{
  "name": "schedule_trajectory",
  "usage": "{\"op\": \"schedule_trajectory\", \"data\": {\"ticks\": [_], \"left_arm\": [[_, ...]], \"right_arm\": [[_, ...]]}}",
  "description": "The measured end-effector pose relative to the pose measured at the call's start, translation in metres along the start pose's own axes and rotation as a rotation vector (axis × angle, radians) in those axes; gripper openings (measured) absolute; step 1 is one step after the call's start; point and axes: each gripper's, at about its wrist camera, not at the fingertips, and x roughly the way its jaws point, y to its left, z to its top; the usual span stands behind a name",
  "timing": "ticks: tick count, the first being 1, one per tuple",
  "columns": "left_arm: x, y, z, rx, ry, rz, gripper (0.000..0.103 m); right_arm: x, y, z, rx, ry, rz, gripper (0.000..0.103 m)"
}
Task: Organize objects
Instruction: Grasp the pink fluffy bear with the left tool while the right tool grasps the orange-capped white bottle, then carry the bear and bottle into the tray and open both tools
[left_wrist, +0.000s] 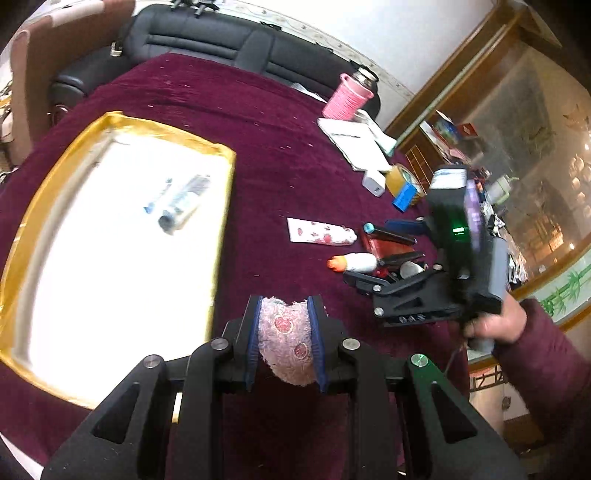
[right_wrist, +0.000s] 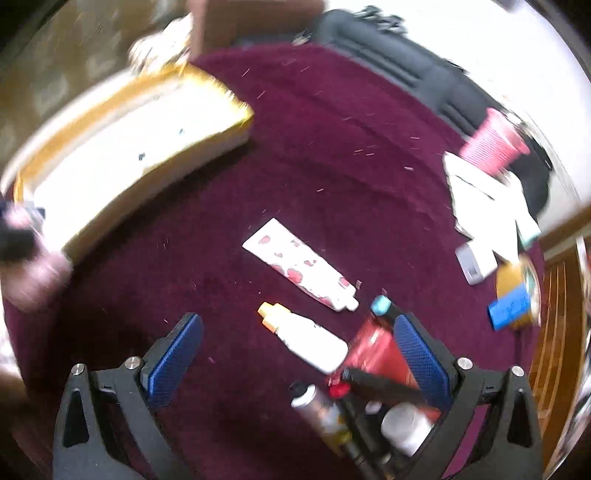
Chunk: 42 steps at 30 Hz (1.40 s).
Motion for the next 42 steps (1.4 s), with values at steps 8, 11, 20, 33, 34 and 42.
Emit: {"op": "schedule_trajectory", "data": {"ticks": [8, 11, 20, 33, 34, 42], "left_arm": [[-0.014, 0.036, 0.001, -0.038, -0.028, 0.043, 0.021], [-0.015, 0.047, 0.004, -0.048, -0.032, 0.048, 0.021], [-0.023, 0.078, 0.027, -0.047, -0.033, 0.064, 0.021], [0.028, 0.136, 0.115, -0.018, 0.018, 0.107, 0.021], [0.034, 0.14, 0.119, -0.018, 0.026, 0.11, 0.021], [0.067, 0.156, 0.135, -0.007, 0.067, 0.134, 0.022]], "right_arm": [[0.05, -0.011, 0.0, -0.003, 0.203, 0.068, 0.027], [0.052, -0.014, -0.003, 0.065, 0.21, 0.103, 0.025], [0.026, -0.034, -0.022, 0.415, 0.099, 0.345, 0.025], [0.033, 0.01, 0.095, 0.708, -0.022, 0.694, 0.026], [0.042, 0.014, 0.101, 0.739, -0.017, 0.709, 0.026], [0.102, 0.032, 0.139, 0.877, 0.035, 0.684, 0.026]]}}
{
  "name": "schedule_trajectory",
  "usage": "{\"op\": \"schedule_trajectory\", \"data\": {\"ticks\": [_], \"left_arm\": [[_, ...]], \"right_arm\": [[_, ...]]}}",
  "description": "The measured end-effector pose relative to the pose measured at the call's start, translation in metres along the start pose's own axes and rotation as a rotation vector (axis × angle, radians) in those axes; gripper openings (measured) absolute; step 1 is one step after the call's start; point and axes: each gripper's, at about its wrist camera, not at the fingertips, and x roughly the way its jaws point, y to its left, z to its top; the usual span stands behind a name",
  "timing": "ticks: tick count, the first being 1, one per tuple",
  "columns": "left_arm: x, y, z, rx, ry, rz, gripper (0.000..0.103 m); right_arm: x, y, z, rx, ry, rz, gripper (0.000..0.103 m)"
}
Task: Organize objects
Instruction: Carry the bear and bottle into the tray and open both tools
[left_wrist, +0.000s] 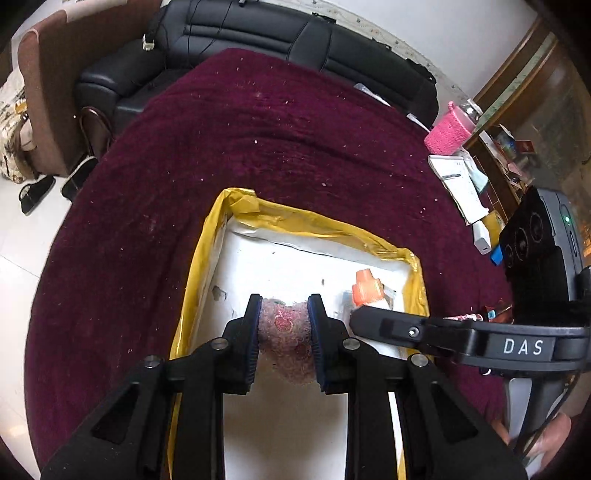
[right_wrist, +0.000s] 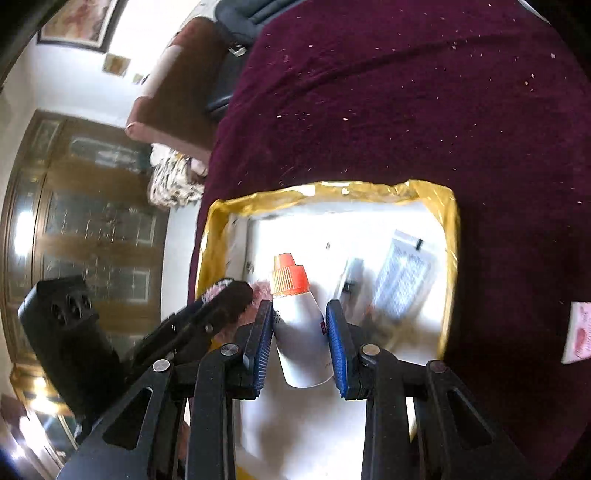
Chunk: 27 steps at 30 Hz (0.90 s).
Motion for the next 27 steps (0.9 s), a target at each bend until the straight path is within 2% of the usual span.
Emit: {"op": "schedule_trajectory", "data": {"ticks": [7, 12, 14, 17, 19, 21, 27], "left_arm": [[0.007, 0.001, 0.01, 0.015, 0.014, -0.019, 0.026], [0.009, 0.005, 0.016, 0.001, 0.046, -0.028, 0.029], [0.008, 0.005, 0.018, -0.011, 0.055, -0.025, 0.031], [0.005, 0.008, 0.022, -0.031, 0.064, -0.022, 0.04], [0.001, 0.01, 0.023, -0.051, 0.065, -0.038, 0.041], [-0.006, 0.008, 0.024, -0.047, 0.049, -0.017, 0.042], [-0.037, -0.012, 0.022, -0.022, -0.016, -0.002, 0.042]], "right_arm": [[0.01, 0.006, 0.002, 0.025, -0.014, -0.044, 0.026], [0.008, 0.007, 0.006, 0.042, -0.01, -0.045, 0.027], [0.01, 0.008, 0.013, 0.045, -0.011, -0.048, 0.03], [0.005, 0.012, 0.016, 0.014, -0.028, -0.074, 0.033], [-0.002, 0.013, 0.016, -0.002, -0.04, -0.078, 0.04], [-0.011, 0.017, 0.015, -0.019, -0.064, -0.078, 0.048], [-0.036, 0.026, 0.009, -0.07, -0.112, -0.082, 0.053]]}}
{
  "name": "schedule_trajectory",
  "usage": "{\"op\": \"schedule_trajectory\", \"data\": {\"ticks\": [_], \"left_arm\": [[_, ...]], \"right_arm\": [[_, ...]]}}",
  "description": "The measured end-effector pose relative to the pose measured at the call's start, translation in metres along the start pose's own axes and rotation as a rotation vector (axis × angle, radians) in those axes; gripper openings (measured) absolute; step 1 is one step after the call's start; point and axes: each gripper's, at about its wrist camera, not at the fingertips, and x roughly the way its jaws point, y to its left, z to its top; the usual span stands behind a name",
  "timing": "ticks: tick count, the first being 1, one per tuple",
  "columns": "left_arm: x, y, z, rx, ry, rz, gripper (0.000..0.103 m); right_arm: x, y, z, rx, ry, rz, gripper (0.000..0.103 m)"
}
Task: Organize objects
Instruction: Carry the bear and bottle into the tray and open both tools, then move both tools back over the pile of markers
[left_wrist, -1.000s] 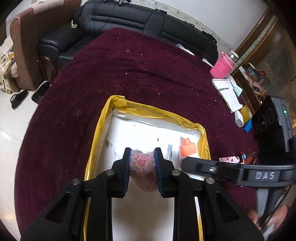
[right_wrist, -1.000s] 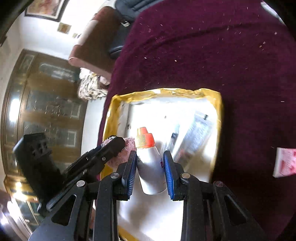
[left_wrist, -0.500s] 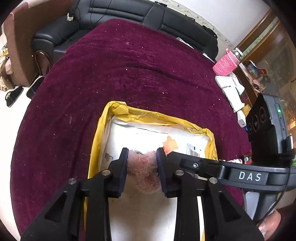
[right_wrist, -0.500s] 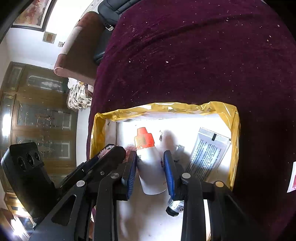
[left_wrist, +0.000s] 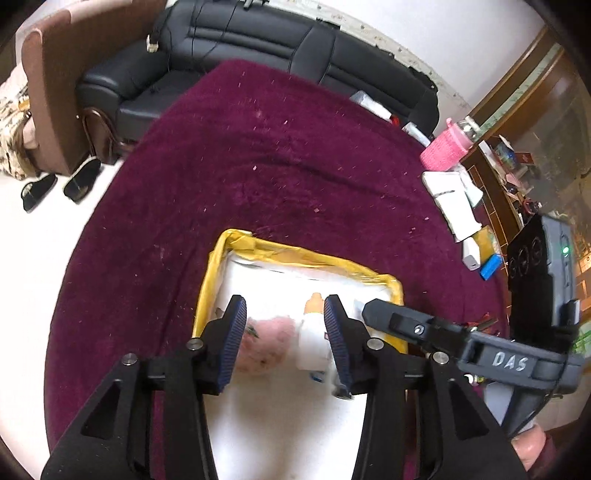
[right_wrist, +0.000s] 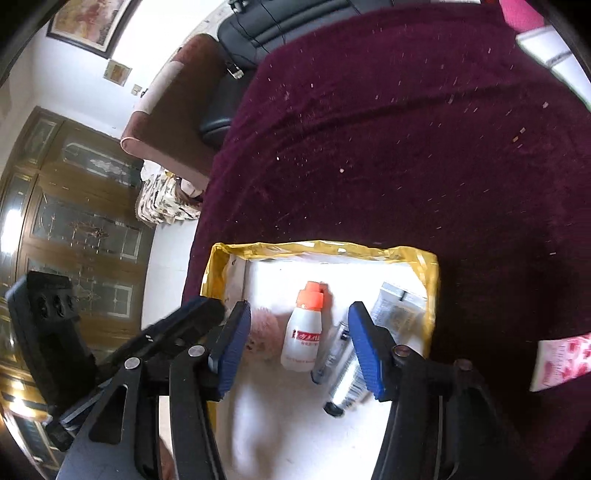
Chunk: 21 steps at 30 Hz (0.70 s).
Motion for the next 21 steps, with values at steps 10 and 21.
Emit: {"op": "schedule_trajectory", "data": {"ticks": [10, 21], "left_arm": [[-0.03, -0.063, -0.035, -0.034, 0.047, -0.123, 0.052], [0.018, -0.156, -0.117, -0.052, 0.257, -0.278, 0.053]], "right_arm": [[-0.059, -0.02, -0.051, -0.101, -0.087, -0.083, 0.064], [-0.174, -0.159, -0.138, 0.094, -0.222, -0.195, 0.064]]}}
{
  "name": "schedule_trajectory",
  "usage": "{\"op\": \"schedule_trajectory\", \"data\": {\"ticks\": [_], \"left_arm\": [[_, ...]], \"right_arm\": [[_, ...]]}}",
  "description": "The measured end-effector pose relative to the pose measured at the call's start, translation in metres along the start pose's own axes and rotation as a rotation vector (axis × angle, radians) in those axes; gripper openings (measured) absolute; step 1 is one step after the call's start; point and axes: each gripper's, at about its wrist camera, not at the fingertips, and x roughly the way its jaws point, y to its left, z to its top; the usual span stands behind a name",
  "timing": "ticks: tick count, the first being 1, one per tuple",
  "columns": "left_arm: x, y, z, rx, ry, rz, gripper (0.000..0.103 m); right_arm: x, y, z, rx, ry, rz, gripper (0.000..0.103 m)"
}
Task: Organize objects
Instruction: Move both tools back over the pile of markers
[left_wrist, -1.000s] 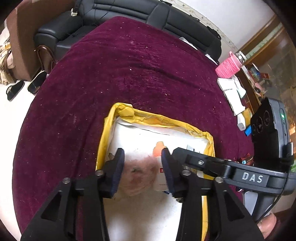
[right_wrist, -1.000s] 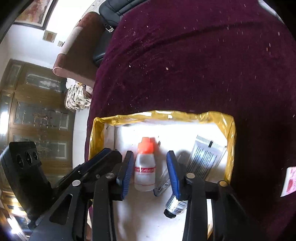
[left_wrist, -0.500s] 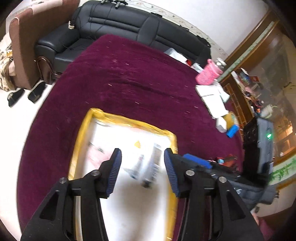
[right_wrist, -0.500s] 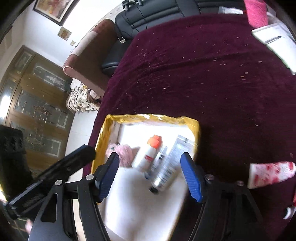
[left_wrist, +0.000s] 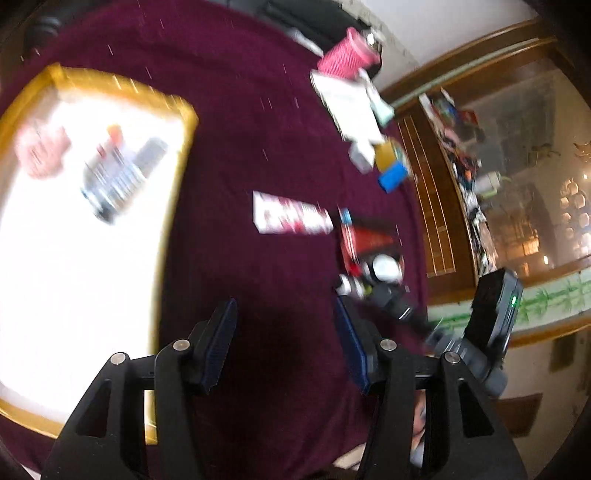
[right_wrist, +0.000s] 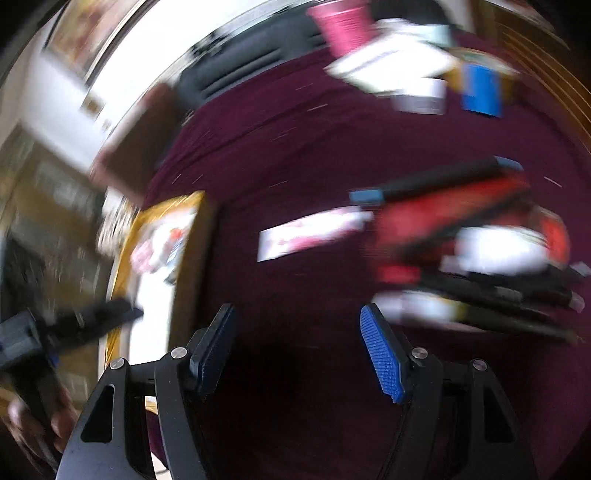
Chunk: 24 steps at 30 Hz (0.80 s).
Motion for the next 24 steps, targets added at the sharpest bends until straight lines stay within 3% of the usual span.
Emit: {"op": "schedule_trajectory", "data": {"ticks": [5, 8, 11, 14, 15, 19, 24], "left_arm": [[0.032, -0.022, -0.03, 0.01, 0.068, 0.012, 0.053], [0.046, -0.032, -0.044, 0.021, 0.083, 0.03, 0.053], [0.056, -0.036, -0.053, 0.026, 0.096, 0.051, 0.053], [0.063, -0.037, -0.062, 0.029, 0.105, 0.053, 0.053], [0.066, -0.037, -0.065, 0.025, 0.106, 0.055, 0.053], [0.076, -0.033, -0.071, -0.008, 0.113, 0.064, 0.053], [0.082, -0.036, -0.073, -0.026, 0.1, 0.069, 0.053]], "right_arm": [[-0.043, -0.105, 0.008, 0.134, -0.07, -0.163, 0.063], [-0.051, -0.144, 0.022, 0.144, -0.101, -0.247, 0.064], [-0.039, -0.175, 0.042, 0.145, -0.083, -0.266, 0.064], [-0.026, -0.176, 0.048, 0.133, -0.039, -0.219, 0.069], [-0.022, -0.171, 0.05, 0.118, -0.012, -0.162, 0.07], [-0.007, -0.138, 0.044, 0.064, 0.08, -0.013, 0.084], [0.009, -0.092, 0.03, -0.007, 0.137, 0.093, 0.095]]}}
